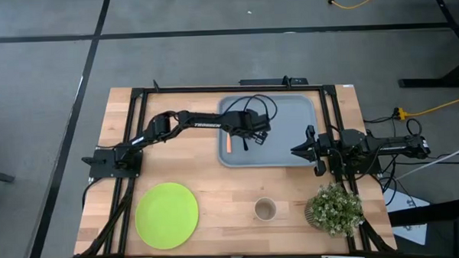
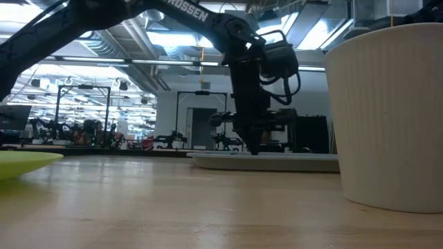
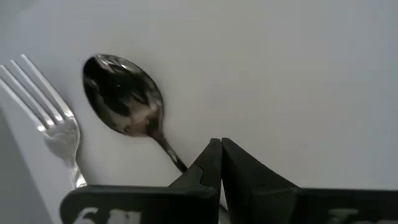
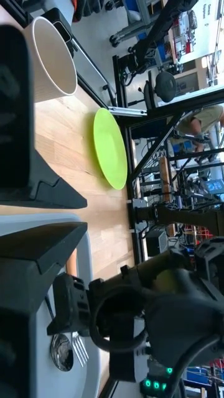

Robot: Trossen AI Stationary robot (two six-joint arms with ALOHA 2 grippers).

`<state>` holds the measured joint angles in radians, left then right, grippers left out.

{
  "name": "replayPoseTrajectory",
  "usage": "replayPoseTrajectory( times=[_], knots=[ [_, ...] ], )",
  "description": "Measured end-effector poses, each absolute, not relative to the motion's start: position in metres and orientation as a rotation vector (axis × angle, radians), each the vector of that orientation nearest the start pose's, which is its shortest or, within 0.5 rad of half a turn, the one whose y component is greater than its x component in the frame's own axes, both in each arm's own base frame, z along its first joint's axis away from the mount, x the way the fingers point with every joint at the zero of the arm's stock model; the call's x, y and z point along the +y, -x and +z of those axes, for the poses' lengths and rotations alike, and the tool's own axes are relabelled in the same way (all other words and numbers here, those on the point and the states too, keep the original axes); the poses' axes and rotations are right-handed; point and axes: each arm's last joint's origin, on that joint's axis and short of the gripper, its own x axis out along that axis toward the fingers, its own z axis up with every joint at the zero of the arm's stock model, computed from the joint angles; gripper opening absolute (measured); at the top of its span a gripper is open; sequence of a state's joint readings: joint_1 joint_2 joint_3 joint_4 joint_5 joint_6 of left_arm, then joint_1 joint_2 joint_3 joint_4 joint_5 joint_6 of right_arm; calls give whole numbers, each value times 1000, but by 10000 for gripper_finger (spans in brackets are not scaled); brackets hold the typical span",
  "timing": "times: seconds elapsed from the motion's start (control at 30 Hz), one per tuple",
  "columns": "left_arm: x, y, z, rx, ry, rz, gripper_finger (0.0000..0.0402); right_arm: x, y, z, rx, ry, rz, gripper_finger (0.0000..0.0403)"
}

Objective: Pick and place plate/cup/fork/spoon on tray
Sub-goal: Put the black spoon on the light blue tray to the right of the light orange fork

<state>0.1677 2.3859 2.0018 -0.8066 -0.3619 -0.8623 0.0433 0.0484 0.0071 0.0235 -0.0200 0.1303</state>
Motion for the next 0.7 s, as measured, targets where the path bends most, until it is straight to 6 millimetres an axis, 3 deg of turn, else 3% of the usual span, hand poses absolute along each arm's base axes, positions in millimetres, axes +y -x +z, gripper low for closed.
replayPoseTrajectory(
  times=[0.47,0.7],
  knots=[
    [93,-480,157,998,612,961,0,5,-100,164,22,-130,62,51],
    [96,-487,159,916,614,947,0,5,-100,164,22,-130,62,51]
  ],
)
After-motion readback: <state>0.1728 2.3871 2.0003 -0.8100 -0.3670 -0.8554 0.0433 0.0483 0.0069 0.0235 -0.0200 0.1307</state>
